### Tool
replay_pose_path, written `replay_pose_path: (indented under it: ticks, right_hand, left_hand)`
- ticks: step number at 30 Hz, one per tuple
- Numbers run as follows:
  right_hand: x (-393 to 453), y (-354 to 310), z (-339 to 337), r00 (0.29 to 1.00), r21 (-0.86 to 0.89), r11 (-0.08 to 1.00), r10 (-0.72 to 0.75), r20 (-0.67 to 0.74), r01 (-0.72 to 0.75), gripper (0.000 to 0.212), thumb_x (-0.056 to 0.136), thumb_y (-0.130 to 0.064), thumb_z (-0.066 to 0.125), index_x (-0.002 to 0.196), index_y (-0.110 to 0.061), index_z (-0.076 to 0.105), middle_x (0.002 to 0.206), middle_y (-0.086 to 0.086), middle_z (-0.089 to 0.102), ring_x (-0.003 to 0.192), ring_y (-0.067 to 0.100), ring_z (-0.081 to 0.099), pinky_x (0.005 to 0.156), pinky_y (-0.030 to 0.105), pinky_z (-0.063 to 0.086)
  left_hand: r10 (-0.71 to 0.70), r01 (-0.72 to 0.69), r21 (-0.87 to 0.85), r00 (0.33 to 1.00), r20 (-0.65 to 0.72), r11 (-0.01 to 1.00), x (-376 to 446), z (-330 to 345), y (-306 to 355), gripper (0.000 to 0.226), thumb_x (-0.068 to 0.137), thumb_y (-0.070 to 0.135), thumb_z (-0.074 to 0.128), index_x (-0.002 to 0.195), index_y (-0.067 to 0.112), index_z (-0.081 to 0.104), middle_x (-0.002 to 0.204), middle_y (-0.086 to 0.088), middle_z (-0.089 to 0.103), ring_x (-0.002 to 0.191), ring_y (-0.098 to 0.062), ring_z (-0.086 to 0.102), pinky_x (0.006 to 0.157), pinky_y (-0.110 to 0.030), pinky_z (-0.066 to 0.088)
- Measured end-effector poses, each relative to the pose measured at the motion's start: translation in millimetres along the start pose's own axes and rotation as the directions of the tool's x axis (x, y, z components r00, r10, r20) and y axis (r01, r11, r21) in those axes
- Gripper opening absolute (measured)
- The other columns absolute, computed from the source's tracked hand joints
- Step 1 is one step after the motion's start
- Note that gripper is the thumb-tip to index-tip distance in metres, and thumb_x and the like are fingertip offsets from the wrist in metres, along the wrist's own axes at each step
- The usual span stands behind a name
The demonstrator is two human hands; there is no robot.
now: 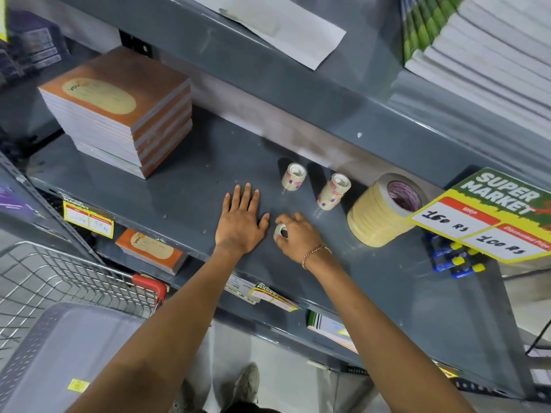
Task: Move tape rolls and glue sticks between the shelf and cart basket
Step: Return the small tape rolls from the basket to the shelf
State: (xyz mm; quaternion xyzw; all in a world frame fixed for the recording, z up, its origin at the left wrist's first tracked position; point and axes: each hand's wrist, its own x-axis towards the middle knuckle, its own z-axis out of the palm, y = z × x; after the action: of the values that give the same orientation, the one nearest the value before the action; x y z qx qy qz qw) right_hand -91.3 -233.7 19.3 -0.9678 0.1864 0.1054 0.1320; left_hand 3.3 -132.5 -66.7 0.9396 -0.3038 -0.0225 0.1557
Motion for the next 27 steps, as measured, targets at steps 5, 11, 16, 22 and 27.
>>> replay_pose_path:
  ticks: [5,11,16,22,27]
  right_hand:
    - [3.1,-2.2,4.6,0.999,-0.041,0.999,0.001,0.042,0.001,0.042,0.092,-0.025,0.055,0.132,-0.016,0.047,0.128,0.017,0.048,0.115,0.038,0.054,0.1,0.038,0.044]
    - [8.9,-3.9,-0.9,1.0,-0.069,0.998,0.004,0.029,-0.002,0.041,0.084,-0.007,0.062,0.124,-0.014,0.054,0.123,0.017,0.05,0.108,0.037,0.058,0.096,0.035,0.048]
    - [48.3,-0.8,-66.3,0.99,0.033,0.999,0.038,-0.138,-0.034,0.033,0.085,-0.006,0.059,0.117,-0.01,0.063,0.122,0.018,0.058,0.113,0.035,0.057,0.096,0.033,0.048]
    - [76.0,-16.9,-109.8,0.995,0.039,0.994,0.101,-0.005,-0.101,0.035,0.086,-0.001,0.055,0.118,0.014,0.057,0.126,0.031,0.057,0.117,0.042,0.056,0.098,0.044,0.049]
    - [93.4,-21.6,-104.4,0.992,-0.113,0.992,0.074,0.105,-0.062,0.045,0.095,-0.012,0.053,0.137,-0.001,0.044,0.144,0.019,0.044,0.134,0.029,0.041,0.115,0.033,0.03]
  left_hand:
    - [0.012,-0.011,-0.021,1.0,0.026,1.0,0.6,-0.6,-0.8,0.066,0.096,0.052,0.018,0.15,0.016,0.01,0.16,-0.008,0.006,0.148,-0.027,0.0,0.122,-0.044,0.004]
    - [0.019,-0.019,-0.025,1.0,0.012,1.0,18.2,-13.9,-18.5,0.059,0.098,0.044,0.024,0.148,0.013,0.019,0.159,-0.005,0.017,0.148,-0.026,0.007,0.122,-0.044,0.008]
    - [0.02,-0.02,-0.005,1.0,0.008,1.0,17.7,-13.5,-18.5,0.061,0.097,0.045,0.021,0.149,0.014,0.016,0.16,-0.004,0.015,0.148,-0.025,0.007,0.122,-0.044,0.008]
    - [0.011,-0.011,-0.029,1.0,-0.002,1.0,19.7,-13.6,-20.8,0.063,0.095,0.047,0.023,0.148,0.015,0.02,0.159,-0.002,0.018,0.148,-0.023,0.009,0.122,-0.043,0.009]
    - [0.014,-0.014,-0.023,1.0,0.002,1.0,19.5,-12.5,-21.5,0.063,0.095,0.048,0.021,0.149,0.015,0.018,0.159,-0.002,0.016,0.148,-0.023,0.007,0.122,-0.043,0.008]
